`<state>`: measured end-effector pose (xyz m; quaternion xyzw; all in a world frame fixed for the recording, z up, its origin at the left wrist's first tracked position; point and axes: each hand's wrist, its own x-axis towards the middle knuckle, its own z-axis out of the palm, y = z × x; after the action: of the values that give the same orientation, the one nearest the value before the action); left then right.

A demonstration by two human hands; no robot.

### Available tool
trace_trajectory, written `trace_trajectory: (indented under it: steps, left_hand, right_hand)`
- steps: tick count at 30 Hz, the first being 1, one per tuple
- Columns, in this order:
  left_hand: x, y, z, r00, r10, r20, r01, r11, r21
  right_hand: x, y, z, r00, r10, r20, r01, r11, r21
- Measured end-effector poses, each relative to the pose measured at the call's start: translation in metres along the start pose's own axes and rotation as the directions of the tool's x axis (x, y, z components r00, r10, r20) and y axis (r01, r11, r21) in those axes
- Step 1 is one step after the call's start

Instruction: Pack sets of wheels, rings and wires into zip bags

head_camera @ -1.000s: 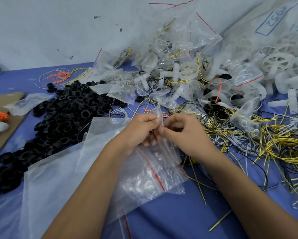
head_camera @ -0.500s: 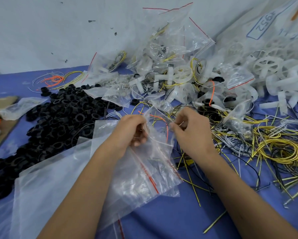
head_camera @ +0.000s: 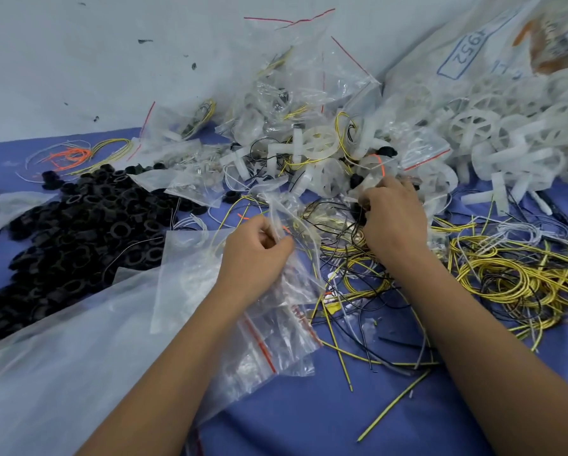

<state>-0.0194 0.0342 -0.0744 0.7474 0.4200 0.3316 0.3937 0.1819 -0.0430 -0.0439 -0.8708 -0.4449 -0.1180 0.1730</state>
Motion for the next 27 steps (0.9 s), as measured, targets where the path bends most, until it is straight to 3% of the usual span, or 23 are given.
trace_trajectory:
  steps: [5,8,9,11,13,14,15,18,20,22,27]
  left_hand:
    - [-0.002,-0.002,0.001,0.996,-0.054,0.075,0.063,0.99,-0.129]
    - [0.0,-0.004,0.0,0.993,-0.055,0.109,0.073,0.983,-0.169]
    - [0.0,-0.005,-0.001,0.992,-0.051,0.116,0.071,0.982,-0.175]
    - [0.0,-0.005,0.0,0.991,-0.036,0.128,0.059,0.982,-0.182]
    - [-0.001,-0.004,0.0,0.99,-0.013,0.137,0.04,0.98,-0.195]
    - [-0.001,-0.003,0.0,0.99,-0.005,0.141,0.036,0.976,-0.216]
    - [-0.002,-0.003,0.0,0.99,-0.003,0.143,0.037,0.97,-0.242]
    - [-0.004,-0.002,-0.001,0.994,-0.018,0.112,0.049,0.959,-0.279]
    - [-0.003,-0.001,-0.001,0.997,-0.015,0.074,0.036,0.959,-0.282]
    - [-0.003,0.003,-0.003,0.998,0.041,0.051,-0.025,0.961,-0.276]
    - [-0.004,0.014,-0.005,0.984,0.176,0.031,-0.164,0.958,-0.234]
  right_hand:
    - [-0.005,0.004,-0.002,0.989,-0.055,-0.139,0.072,0.99,0.123]
    - [-0.013,-0.005,-0.011,0.971,-0.059,-0.232,0.147,0.91,0.387]
    - [-0.019,-0.012,-0.014,0.971,-0.048,-0.235,0.171,0.826,0.538]
    - [-0.033,-0.03,-0.021,0.986,-0.082,-0.146,0.167,0.519,0.838]
    - [-0.049,-0.044,-0.021,0.976,-0.213,-0.037,0.079,0.19,0.979]
    - [-0.054,-0.048,-0.02,0.961,-0.275,0.01,0.026,0.127,0.992]
    - [-0.058,-0.051,-0.018,0.948,-0.314,0.058,-0.012,0.144,0.989]
    - [-0.059,-0.05,-0.009,0.944,-0.269,0.193,-0.081,0.375,0.923]
    - [-0.056,-0.046,-0.007,0.949,-0.202,0.243,-0.142,0.415,0.899]
    - [-0.054,-0.043,-0.005,0.954,-0.175,0.242,-0.147,0.43,0.891]
    - [-0.056,-0.041,0.001,0.974,-0.155,0.168,-0.046,0.59,0.806]
